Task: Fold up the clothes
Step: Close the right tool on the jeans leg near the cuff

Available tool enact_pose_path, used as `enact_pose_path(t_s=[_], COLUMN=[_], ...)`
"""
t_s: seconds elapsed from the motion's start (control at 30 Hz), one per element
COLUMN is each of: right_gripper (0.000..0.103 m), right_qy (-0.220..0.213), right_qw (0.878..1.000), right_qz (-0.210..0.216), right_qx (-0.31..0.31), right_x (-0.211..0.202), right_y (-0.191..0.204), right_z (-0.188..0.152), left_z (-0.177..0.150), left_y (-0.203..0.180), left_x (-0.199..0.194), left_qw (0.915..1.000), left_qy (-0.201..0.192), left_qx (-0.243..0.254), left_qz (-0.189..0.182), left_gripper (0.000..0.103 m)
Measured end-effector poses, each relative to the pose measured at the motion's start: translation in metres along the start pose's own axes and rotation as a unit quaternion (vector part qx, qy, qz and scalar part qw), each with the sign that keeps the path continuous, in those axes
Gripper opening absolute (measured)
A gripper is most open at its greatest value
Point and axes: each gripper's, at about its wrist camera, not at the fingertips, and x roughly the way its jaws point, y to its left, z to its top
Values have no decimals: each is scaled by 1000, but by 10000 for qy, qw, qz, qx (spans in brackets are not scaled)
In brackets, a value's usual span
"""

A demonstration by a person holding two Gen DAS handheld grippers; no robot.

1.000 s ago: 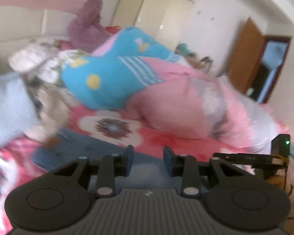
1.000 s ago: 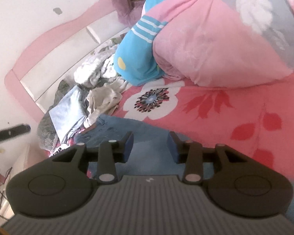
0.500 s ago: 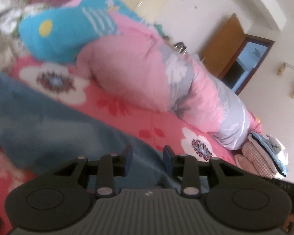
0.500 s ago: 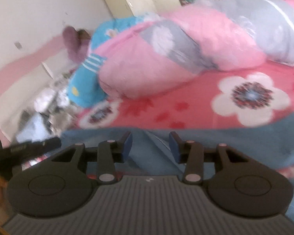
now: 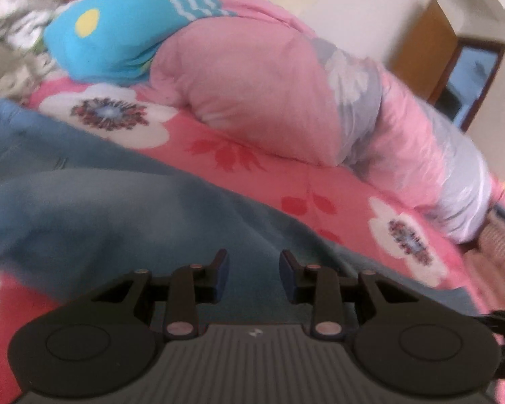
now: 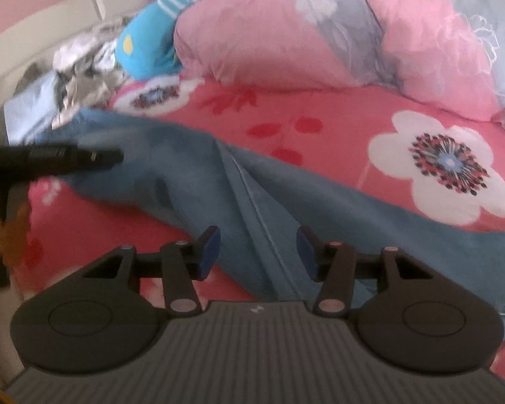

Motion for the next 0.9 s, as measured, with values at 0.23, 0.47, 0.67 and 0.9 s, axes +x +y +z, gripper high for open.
enact_pose_path(t_s=[0.23,0.47,0.67,0.9], right_gripper=[71,56,9,8], right_qy=[420,346,102,-518], right_qw=[9950,9898,9938,9913], right_qz=[-343,-730,-646,1135], right_qx=[-844,-1174,-903,-422], right_x=[-10,7,-7,-47], right_y=[-16,-25,-28,1], right_z=[-41,-56,-50,-38], left_z=[-15,-26,-30,-32], left_y=[-3,11,23,30], left_x=[31,33,31,31], left_qw=[9986,9993,9993,9987], left_qy=[16,-195,-321,-363], left_qx=[306,116,-163,-330], left_qz=[427,287,53,-100], left_gripper=[33,30,30,30])
